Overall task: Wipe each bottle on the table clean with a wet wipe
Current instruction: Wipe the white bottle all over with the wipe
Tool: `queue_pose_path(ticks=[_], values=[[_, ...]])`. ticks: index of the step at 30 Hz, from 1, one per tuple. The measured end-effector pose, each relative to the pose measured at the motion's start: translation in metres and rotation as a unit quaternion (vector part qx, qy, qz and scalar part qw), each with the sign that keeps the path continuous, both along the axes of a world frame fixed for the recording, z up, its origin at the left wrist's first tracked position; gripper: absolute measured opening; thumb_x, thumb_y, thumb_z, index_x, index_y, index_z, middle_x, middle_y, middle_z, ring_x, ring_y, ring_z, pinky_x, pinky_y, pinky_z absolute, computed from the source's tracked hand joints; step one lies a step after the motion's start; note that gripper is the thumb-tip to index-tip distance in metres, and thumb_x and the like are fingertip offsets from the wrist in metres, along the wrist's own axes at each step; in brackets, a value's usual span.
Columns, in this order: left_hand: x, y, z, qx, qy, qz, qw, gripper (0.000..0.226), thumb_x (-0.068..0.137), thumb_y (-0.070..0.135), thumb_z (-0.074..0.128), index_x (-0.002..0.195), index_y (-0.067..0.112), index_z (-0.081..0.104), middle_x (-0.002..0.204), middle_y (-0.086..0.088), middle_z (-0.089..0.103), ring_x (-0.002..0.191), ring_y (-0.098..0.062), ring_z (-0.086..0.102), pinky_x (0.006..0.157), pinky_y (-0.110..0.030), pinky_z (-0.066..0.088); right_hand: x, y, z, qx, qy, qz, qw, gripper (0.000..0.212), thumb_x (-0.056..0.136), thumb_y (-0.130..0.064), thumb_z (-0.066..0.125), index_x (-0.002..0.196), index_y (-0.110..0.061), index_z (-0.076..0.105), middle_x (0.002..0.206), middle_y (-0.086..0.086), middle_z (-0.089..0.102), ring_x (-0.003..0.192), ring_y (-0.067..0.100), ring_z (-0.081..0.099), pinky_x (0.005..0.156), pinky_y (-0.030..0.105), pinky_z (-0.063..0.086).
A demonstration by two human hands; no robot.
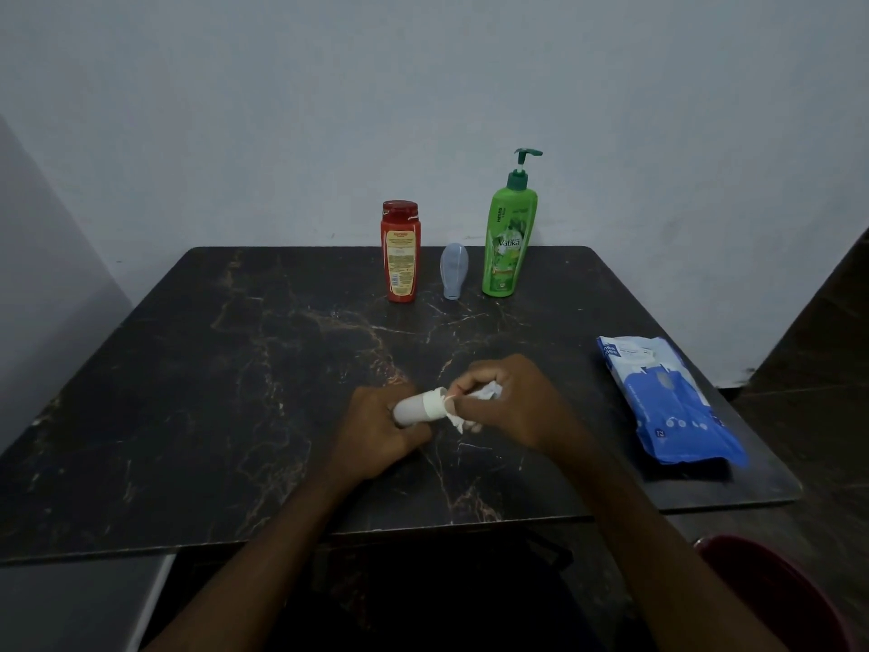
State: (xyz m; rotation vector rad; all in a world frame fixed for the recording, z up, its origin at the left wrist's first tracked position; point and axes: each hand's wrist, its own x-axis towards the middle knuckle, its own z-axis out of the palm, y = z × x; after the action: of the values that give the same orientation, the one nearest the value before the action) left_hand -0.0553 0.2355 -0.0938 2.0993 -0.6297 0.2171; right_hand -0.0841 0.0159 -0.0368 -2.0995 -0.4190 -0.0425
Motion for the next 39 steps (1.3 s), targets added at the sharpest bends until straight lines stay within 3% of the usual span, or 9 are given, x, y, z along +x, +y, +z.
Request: queue_pose_path(ticks=[3,8,16,21,23,28,34,37,39], values=[[0.0,0.001,0.001,-0.005,0.005,0.006,1.0,0.009,0.067,0.024,0.075,0.072,0.02,0.067,0.063,0.002,0.065,0.056,-0.017,0.062,0.052,-0.04,0.05,0.002,0.002,0.0,0.046,0.002,-0.018,0.999,0.005,0.085,-0.014,0.074,0.089,-0.014,0.076,0.083,0.0,0.075,0.069,0.016,0.071,0.063,0.026,0.058],[-0.001,0.0,0.002,-0.005,0.001,0.01,1.0,0.009,0.066,0.024,0.075,0.071,0.023,0.067,0.062,0.005,0.064,0.055,-0.014,0.062,0.052,-0.03,0.047,-0.004,0.003,-0.015,0.053,-0.024,-0.059,0.997,0.01,0.088,-0.023,0.071,0.093,-0.03,0.076,0.093,-0.014,0.072,0.088,0.0,0.066,0.082,0.017,0.051],[-0.002,0.0,0.001,0.009,-0.025,0.0,1.0,0.01,0.069,0.017,0.077,0.074,0.018,0.068,0.064,0.004,0.065,0.058,-0.014,0.063,0.054,-0.037,0.05,0.003,0.014,-0.013,0.073,-0.084,-0.06,0.992,0.015,0.08,-0.012,0.079,0.094,-0.019,0.079,0.094,-0.005,0.072,0.087,0.009,0.068,0.08,0.02,0.053],[0.0,0.001,0.0,0.015,-0.034,0.001,0.999,0.012,0.07,0.015,0.078,0.071,0.019,0.066,0.062,0.003,0.063,0.056,-0.015,0.062,0.053,-0.04,0.049,-0.006,0.008,-0.018,0.122,0.022,-0.085,0.989,0.011,0.084,-0.012,0.076,0.094,-0.015,0.079,0.083,-0.001,0.077,0.074,0.011,0.072,0.07,0.016,0.054],[0.001,0.001,-0.002,0.02,-0.043,0.005,0.999,0.011,0.071,0.018,0.077,0.071,0.018,0.066,0.062,0.004,0.063,0.056,-0.014,0.062,0.053,-0.041,0.049,-0.015,0.011,-0.019,0.185,0.089,-0.098,0.974,0.009,0.085,-0.011,0.076,0.093,-0.009,0.077,0.079,0.007,0.076,0.066,0.019,0.071,0.066,0.023,0.058],[0.001,0.0,-0.004,0.039,-0.058,0.009,0.997,0.014,0.075,0.02,0.077,0.073,0.023,0.064,0.062,0.008,0.061,0.056,-0.01,0.061,0.053,-0.039,0.048,-0.028,0.021,-0.018,0.293,0.17,-0.134,0.931,0.004,0.084,-0.006,0.075,0.087,-0.005,0.077,0.081,0.01,0.076,0.074,0.022,0.073,0.068,0.031,0.061],[-0.002,0.0,-0.001,0.042,-0.053,0.0,0.998,0.016,0.075,0.018,0.076,0.076,0.028,0.063,0.063,0.008,0.062,0.057,-0.01,0.06,0.054,-0.036,0.049,-0.024,0.023,-0.008,0.228,0.058,-0.18,0.955,0.003,0.083,-0.014,0.077,0.084,-0.016,0.078,0.073,-0.001,0.075,0.058,0.008,0.068,0.054,0.016,0.052],[-0.004,0.0,0.001,0.044,-0.055,-0.002,0.997,0.016,0.074,0.019,0.074,0.075,0.029,0.061,0.063,0.009,0.061,0.057,-0.01,0.06,0.053,-0.036,0.048,-0.014,0.025,-0.01,0.169,0.005,-0.18,0.969,0.008,0.083,-0.014,0.077,0.09,-0.016,0.08,0.08,-0.008,0.072,0.064,0.003,0.067,0.06,0.012,0.048],[-0.003,0.001,0.0,0.041,-0.05,0.001,0.998,0.011,0.074,0.02,0.073,0.075,0.026,0.063,0.061,0.009,0.061,0.055,-0.011,0.06,0.053,-0.038,0.048,-0.012,0.027,-0.015,0.128,-0.035,-0.165,0.977,0.011,0.083,-0.014,0.077,0.09,-0.021,0.08,0.083,-0.009,0.071,0.074,0.005,0.067,0.069,0.017,0.051]])
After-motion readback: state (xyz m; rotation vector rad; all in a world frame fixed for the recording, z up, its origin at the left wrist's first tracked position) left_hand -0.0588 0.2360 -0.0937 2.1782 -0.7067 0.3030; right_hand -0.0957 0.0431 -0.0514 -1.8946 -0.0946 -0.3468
